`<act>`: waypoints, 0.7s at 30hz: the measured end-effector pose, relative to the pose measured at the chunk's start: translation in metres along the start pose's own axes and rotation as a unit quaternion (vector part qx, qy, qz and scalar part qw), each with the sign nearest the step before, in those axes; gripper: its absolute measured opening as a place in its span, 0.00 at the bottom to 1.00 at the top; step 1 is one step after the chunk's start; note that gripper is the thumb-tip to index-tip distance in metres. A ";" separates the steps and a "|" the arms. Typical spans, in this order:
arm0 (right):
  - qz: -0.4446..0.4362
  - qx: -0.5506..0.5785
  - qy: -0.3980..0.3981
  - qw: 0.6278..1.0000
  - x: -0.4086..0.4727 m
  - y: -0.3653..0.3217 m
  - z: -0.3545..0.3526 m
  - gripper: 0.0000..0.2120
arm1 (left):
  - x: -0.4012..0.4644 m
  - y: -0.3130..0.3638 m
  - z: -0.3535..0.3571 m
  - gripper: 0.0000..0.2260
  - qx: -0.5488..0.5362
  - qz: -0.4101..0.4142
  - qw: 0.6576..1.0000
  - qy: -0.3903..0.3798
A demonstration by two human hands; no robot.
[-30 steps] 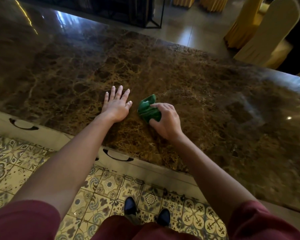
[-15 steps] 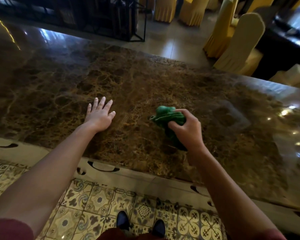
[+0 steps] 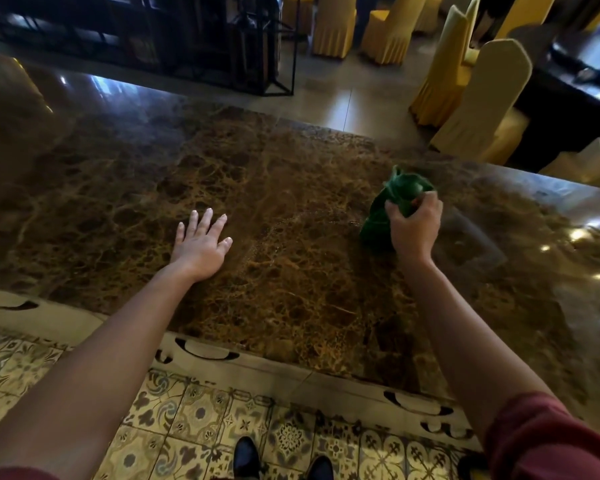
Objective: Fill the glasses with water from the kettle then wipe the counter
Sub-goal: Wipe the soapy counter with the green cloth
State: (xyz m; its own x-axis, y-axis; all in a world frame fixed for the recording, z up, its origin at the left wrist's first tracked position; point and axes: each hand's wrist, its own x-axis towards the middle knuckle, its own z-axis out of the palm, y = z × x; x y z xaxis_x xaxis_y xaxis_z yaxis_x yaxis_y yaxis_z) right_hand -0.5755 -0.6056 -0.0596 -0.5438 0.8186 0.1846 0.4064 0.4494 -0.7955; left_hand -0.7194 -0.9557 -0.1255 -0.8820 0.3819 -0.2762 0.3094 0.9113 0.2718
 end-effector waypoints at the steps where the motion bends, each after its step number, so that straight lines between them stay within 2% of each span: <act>1: -0.006 -0.045 -0.030 0.999 -0.004 0.004 0.002 0.20 | 0.000 0.000 0.000 0.26 -0.002 0.000 1.000 0.000; 4: 0.004 -0.115 -0.099 0.988 -0.008 0.012 0.000 0.27 | 0.000 0.000 0.002 0.26 -0.002 0.002 1.000 0.001; 7: 0.085 -0.113 -0.176 0.974 -0.005 0.012 -0.002 0.39 | 0.000 -0.002 0.004 0.26 -0.002 0.003 1.000 0.009; 8: 0.104 -0.111 -0.187 0.970 -0.003 0.011 -0.002 0.39 | 0.000 -0.002 0.004 0.26 -0.002 0.004 1.000 0.010; 10: 0.119 -0.065 -0.170 0.976 0.000 0.008 -0.001 0.32 | 0.000 -0.003 0.005 0.26 -0.003 0.005 1.000 0.009; 13: 0.031 -0.044 -0.051 0.997 0.006 -0.003 -0.003 0.24 | 0.000 -0.003 0.005 0.26 -0.004 0.008 1.000 0.011; 16: -0.099 -0.138 0.055 0.984 0.017 -0.012 -0.004 0.25 | 0.000 -0.003 0.005 0.26 -0.005 0.010 1.000 0.012; 18: -0.151 -0.232 0.044 0.960 0.018 -0.009 0.006 0.25 | 0.000 -0.003 0.005 0.26 -0.005 0.008 1.000 0.012; 21: -0.173 -0.352 -0.037 0.919 0.002 0.012 0.031 0.27 | -0.001 -0.001 0.005 0.26 -0.004 0.007 1.000 0.010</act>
State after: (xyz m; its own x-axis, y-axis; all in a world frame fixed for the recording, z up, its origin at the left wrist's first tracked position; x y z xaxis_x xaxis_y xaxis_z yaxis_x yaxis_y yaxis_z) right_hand -0.5946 -0.6094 -0.0865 -0.7680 0.5678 0.2964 0.5597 0.8199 -0.1204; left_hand -0.7171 -0.9561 -0.1297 -0.8845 0.3920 -0.2531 0.3201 0.9044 0.2823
